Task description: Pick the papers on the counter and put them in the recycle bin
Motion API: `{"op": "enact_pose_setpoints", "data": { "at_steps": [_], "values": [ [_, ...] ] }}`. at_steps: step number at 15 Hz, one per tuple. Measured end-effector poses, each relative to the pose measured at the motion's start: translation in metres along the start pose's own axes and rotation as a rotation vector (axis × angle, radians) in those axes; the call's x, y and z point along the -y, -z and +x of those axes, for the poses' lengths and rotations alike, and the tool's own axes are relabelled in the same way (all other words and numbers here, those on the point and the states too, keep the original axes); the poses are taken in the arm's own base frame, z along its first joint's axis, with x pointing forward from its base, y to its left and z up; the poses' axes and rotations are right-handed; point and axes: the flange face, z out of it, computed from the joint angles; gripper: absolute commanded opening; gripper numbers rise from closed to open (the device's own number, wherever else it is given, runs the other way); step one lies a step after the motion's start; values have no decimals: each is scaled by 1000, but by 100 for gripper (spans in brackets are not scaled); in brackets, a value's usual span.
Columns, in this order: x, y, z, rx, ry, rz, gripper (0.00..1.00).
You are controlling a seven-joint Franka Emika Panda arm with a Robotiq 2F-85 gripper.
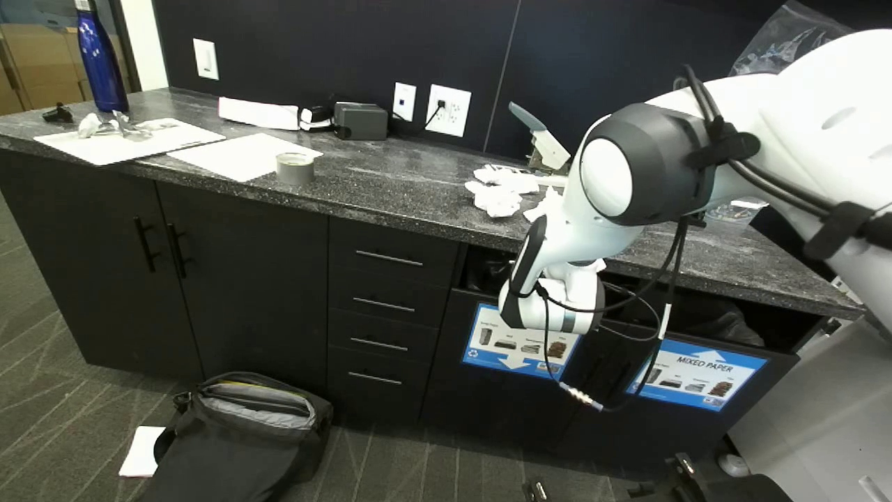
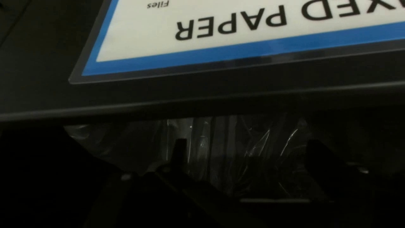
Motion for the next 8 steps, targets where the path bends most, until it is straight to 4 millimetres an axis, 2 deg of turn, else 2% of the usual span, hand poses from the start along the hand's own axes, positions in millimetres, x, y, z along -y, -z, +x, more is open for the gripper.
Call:
{"op": "enact_pose_setpoints", "data": {
  "at_steps": [5, 8],
  "values": [
    [15, 21, 3, 212, 69, 76, 100],
    [19, 45, 13, 344, 135, 90, 100]
  ]
}}
